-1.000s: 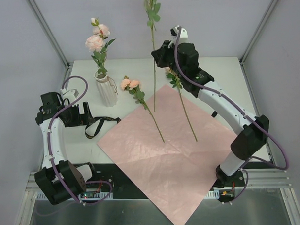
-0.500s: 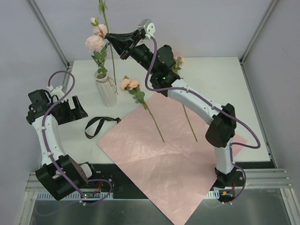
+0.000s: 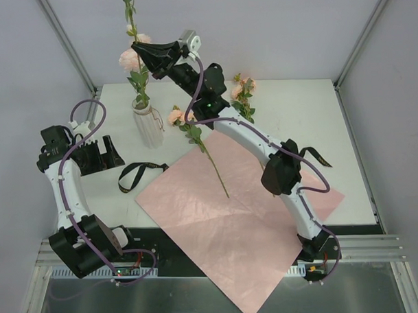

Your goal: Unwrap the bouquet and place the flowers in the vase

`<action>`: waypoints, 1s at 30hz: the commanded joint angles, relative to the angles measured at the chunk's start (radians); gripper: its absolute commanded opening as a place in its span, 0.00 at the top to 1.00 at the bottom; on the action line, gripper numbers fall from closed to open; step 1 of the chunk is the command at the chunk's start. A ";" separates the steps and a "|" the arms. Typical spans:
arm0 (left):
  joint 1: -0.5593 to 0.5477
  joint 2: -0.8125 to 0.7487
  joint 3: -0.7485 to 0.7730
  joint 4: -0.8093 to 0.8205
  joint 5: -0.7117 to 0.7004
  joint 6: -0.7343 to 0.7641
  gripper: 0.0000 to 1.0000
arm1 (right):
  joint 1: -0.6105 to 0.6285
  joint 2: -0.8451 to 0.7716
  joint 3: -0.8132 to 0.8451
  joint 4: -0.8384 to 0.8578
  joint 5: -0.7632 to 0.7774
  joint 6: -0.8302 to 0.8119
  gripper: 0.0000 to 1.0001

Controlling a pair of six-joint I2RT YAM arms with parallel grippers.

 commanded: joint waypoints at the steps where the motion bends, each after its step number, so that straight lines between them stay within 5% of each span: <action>1: 0.007 -0.010 0.041 -0.059 0.048 0.057 0.01 | -0.004 0.059 0.113 0.108 0.019 -0.004 1.00; 8: 0.005 -0.023 0.038 -0.093 0.048 0.100 0.01 | -0.010 0.117 0.112 0.142 0.038 -0.004 0.99; 23: 0.007 -0.021 0.035 -0.097 0.076 0.097 0.01 | -0.006 -0.013 -0.299 0.129 0.007 0.015 1.00; 29: 0.007 -0.040 0.026 -0.097 0.071 0.106 0.01 | -0.006 -0.100 -0.388 0.030 -0.004 0.012 0.70; 30: 0.007 -0.044 0.025 -0.097 0.068 0.109 0.01 | -0.004 -0.134 -0.428 0.024 -0.004 0.012 0.53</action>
